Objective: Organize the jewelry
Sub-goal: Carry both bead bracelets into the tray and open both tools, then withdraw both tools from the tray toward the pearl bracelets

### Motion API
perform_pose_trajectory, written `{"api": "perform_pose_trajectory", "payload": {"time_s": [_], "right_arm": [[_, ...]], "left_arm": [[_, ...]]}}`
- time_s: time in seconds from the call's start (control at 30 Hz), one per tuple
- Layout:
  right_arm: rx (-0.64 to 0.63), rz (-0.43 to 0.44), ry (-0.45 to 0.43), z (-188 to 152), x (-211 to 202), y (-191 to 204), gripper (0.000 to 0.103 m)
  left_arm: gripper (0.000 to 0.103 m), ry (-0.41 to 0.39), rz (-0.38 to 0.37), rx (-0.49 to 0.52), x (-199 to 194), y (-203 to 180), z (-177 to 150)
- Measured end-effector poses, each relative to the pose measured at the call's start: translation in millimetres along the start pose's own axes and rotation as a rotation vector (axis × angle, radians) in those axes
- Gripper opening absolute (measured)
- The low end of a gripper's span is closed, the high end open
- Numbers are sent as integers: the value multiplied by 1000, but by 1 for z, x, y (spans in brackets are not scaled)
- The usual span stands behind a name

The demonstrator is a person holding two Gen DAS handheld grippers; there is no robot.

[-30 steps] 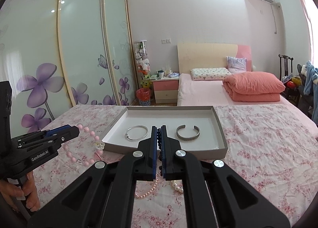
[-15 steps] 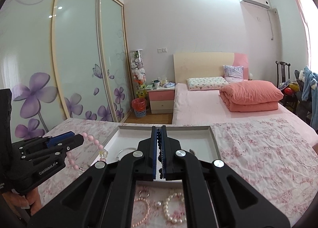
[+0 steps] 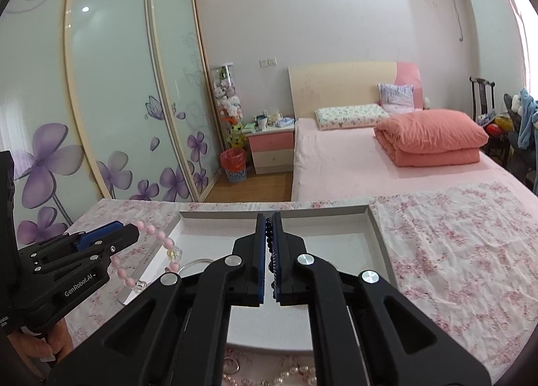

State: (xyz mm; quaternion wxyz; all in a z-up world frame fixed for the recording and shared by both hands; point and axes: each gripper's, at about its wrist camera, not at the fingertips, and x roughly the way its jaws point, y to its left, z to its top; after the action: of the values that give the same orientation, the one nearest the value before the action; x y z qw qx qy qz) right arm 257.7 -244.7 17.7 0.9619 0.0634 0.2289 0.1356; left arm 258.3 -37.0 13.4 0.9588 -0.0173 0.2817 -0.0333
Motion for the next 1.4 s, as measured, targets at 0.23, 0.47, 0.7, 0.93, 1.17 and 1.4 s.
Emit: {"api": "perform_pose_trajectory", "payload": {"time_s": [0.23, 0.47, 0.7, 0.93, 1.17, 1.4], "right_arm": [[11, -3, 57, -3, 31, -4, 5], [42, -23, 104, -5, 47, -12, 7], [53, -54, 80, -6, 37, -20, 43], [58, -58, 60, -4, 22, -24, 43], [52, -60, 64, -9, 6, -24, 43], [51, -75, 116, -28, -19, -34, 43]], "left_arm": [[24, 42, -4, 2, 35, -1, 1], [25, 70, -16, -11, 58, -2, -1], [30, 56, -8, -15, 55, 2, 3], [31, 51, 9, -23, 41, 9, -1], [33, 44, 2, -24, 18, 14, -10], [37, 55, -23, -23, -16, 19, -35]]}}
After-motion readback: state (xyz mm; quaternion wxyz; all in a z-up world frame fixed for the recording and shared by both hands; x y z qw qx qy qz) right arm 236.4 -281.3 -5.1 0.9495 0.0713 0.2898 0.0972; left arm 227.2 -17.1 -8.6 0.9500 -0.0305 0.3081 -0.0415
